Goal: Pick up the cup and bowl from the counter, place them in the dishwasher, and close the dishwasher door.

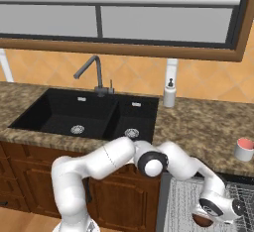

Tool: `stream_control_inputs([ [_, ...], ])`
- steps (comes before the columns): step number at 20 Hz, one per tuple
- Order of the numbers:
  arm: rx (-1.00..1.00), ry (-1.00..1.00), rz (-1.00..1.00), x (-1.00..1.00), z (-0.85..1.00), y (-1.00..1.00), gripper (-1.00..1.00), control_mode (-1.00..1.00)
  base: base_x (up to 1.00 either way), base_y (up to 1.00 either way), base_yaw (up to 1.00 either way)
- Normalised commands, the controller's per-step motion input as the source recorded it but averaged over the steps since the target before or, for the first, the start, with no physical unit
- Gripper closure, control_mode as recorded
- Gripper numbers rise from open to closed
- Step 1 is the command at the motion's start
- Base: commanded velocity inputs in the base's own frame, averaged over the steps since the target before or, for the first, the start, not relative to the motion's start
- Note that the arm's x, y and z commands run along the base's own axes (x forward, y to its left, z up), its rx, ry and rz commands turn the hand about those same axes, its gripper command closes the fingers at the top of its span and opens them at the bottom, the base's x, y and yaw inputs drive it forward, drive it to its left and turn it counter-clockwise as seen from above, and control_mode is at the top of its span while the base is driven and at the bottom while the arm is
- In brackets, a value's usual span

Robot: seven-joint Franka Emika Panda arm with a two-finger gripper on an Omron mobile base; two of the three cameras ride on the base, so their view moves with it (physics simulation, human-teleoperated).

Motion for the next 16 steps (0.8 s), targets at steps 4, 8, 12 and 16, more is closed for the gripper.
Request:
stream_control_inputs([
  [4,-0.16,0.08,-0.12,-0.33,0.96,-0.16,-1.00,-1.00,0.00,0.00,0.00],
  [8,-0.23,0.09,-0.01,-0.06,1.00,-0.19,-1.00,-1.00,0.00,0.00,0.00],
  [12,-0.25,0.19,-0.01,0.00,1.00,-0.22,-1.00,-1.00,0.00,0.00,0.00],
  [16,-0.29,0.01,0.00,-0.09,1.00,-0.09,-1.00,-1.00,0.00,0.00,0.00],
])
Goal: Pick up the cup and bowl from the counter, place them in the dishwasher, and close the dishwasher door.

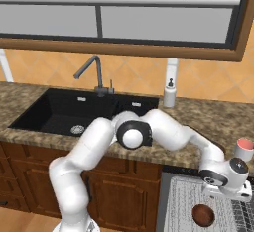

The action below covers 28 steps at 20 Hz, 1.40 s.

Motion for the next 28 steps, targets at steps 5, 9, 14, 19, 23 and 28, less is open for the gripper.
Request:
stream_control_inputs([
  [5,-0.24,0.00,0.00,-0.11,1.00,-0.07,-1.00,-1.00,0.00,0.00,0.00],
  [9,-0.56,-0.04,0.00,0.11,1.00,0.37,-1.00,-1.00,0.00,0.00,0.00],
  [14,-0.44,0.00,-0.03,0.41,1.00,0.24,-1.00,-1.00,0.00,0.00,0.00],
  [19,-0.22,0.01,-0.13,0.13,1.00,0.25,-1.00,-1.00,0.00,0.00,0.00],
  [23,-0.05,0.13,-0.11,0.24,1.00,0.01,-1.00,-1.00,0.00,0.00,0.00],
  [28,0.07,0.24,-0.07,0.05,1.00,0.00,-1.00,-1.00,0.00,0.00,0.00],
])
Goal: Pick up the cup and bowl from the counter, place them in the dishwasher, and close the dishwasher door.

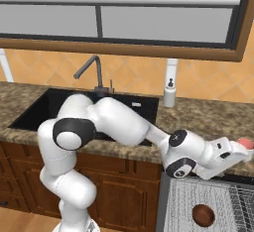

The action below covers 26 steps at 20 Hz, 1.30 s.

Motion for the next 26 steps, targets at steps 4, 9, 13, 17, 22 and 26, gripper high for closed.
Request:
stream_control_inputs([
  [4,0.26,0.29,-0.10,0.00,1.00,0.00,-1.00,-1.00,0.00,0.00,0.00],
  [9,0.81,0.30,-0.06,0.35,0.78,-0.43,-1.00,-1.00,0.00,0.00,0.00],
  [13,0.20,0.23,0.01,0.60,0.94,0.29,-1.00,-1.00,0.00,0.00,0.00],
  [17,-0.18,-0.04,-0.26,0.25,0.05,0.51,-1.00,-1.00,0.00,0.00,0.00],
  [22,-0.15,-0.04,-0.20,0.53,-0.13,0.59,-1.00,-1.00,0.00,0.00,0.00],
  [26,0.01,-0.01,-0.14,0.33,0.00,0.22,-1.00,-1.00,0.00,0.00,0.00],
])
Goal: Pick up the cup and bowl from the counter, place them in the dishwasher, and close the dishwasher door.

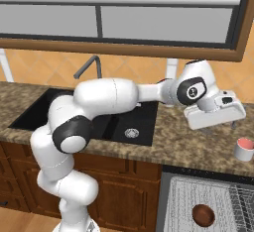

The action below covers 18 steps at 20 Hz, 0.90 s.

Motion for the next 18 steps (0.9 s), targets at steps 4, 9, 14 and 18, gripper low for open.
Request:
stream_control_inputs([
  [4,0.13,-0.03,-0.01,0.33,0.01,-0.18,-1.00,-1.00,0.00,0.00,0.00],
  [9,0.16,-0.13,0.00,0.71,-0.02,0.00,-1.00,-1.00,0.00,0.00,0.00],
  [14,0.09,-0.01,0.12,0.74,-0.01,-0.21,-1.00,-1.00,0.00,0.00,0.00],
  [18,0.04,-0.05,0.20,0.37,-0.12,-0.55,-1.00,-1.00,0.00,0.00,0.00],
])
